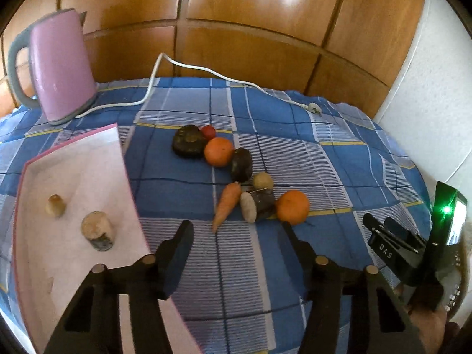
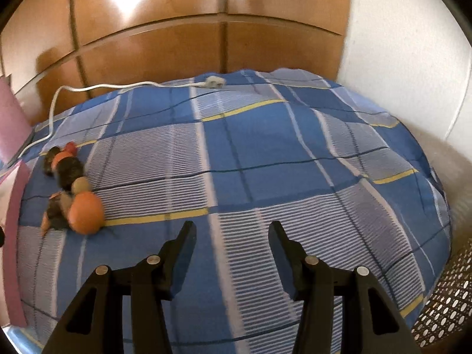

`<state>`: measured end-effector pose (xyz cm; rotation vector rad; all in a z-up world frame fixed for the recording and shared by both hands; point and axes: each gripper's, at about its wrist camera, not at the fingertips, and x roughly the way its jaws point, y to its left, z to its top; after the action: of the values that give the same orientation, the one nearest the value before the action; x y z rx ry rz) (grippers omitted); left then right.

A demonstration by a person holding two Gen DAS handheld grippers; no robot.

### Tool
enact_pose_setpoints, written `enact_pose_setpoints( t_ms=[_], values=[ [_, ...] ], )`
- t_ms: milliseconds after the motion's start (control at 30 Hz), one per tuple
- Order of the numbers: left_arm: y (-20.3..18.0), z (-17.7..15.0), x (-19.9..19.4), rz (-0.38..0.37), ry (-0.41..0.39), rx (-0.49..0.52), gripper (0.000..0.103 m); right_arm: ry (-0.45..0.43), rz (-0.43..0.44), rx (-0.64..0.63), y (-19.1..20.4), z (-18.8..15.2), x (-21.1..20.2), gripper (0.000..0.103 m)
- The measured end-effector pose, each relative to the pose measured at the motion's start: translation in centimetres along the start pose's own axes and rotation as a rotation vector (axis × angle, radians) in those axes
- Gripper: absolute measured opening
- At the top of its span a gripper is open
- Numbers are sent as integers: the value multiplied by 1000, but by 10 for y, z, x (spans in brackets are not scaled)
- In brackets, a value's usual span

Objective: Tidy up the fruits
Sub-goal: 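Close the left gripper on the carrot and lift it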

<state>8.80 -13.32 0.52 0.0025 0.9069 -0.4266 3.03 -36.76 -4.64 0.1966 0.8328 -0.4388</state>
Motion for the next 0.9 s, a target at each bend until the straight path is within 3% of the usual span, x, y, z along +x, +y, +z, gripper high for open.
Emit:
enact_pose_setpoints(
  t_ms=[67,133,233,367,633,800,900],
  values=[
    [0,2,5,-12,16,-1,43,6,-21,23,-8,1,5,52],
    [6,9,10,-7,24,-16,41,16,-32,43,-14,0,9,51],
    [13,25,24,9,58,-14,31,17,-38,42,-17,-1,12,52],
    [20,35,48,16,156,45,30,25,-23,36,-15,-2,14,52],
    [7,36,83,1,233,153,30,24,-7,31,-16,-4,18,52],
    [11,35,96,-5,249,150,27,20,-2,29,-17,-3,20,52],
    [8,32,93,-9,228,173,20,16,2,30,-17,-3,20,53]
  ],
)
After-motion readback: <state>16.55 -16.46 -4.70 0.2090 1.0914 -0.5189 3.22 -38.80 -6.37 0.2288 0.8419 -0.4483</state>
